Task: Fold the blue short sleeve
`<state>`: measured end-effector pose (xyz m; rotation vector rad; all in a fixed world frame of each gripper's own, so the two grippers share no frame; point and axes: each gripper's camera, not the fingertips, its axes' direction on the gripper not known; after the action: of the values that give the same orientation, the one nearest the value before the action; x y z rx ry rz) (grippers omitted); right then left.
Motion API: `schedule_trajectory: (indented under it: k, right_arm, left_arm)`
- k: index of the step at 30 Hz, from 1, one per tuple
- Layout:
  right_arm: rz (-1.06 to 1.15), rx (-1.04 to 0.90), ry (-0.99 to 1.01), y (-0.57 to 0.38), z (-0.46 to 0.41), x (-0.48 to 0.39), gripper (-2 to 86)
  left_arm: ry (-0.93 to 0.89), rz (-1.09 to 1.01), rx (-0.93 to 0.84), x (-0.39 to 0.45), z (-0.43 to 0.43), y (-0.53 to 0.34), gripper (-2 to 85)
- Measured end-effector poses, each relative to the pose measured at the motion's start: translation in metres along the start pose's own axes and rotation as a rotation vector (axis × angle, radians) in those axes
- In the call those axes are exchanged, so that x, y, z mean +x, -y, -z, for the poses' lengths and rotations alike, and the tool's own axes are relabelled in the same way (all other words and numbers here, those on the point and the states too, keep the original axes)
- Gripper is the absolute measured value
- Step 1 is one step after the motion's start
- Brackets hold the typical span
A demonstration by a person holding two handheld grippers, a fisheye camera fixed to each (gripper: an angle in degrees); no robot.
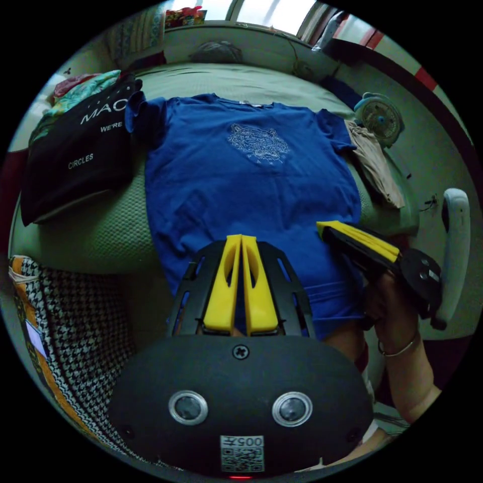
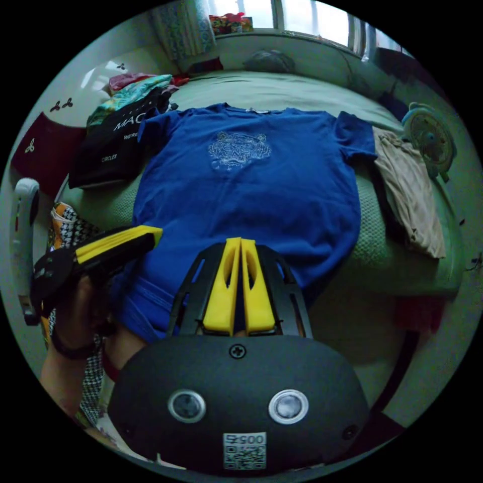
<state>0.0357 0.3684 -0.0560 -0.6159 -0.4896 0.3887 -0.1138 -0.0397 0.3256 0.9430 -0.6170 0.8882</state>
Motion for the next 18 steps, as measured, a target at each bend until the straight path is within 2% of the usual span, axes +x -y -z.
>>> schedule_trajectory:
  k: [5,9,18]
  right_arm:
    - [-0.035,0.003,0.073,-0.005,-0.004,0.003,-1.0]
    - [-0.017,0.002,0.043,-0.007,-0.006,-0.006,-1.0]
    - [-0.009,-0.006,0.017,-0.011,-0.012,-0.021,-1.0]
  left_arm:
    - [0.024,-0.001,-0.001,0.024,0.001,-0.007,-0.7]
    - [-0.008,0.011,0.000,0.039,0.002,-0.013,-0.7]
    - [0.083,-0.024,-0.009,0.083,0.006,-0.021,-0.7]
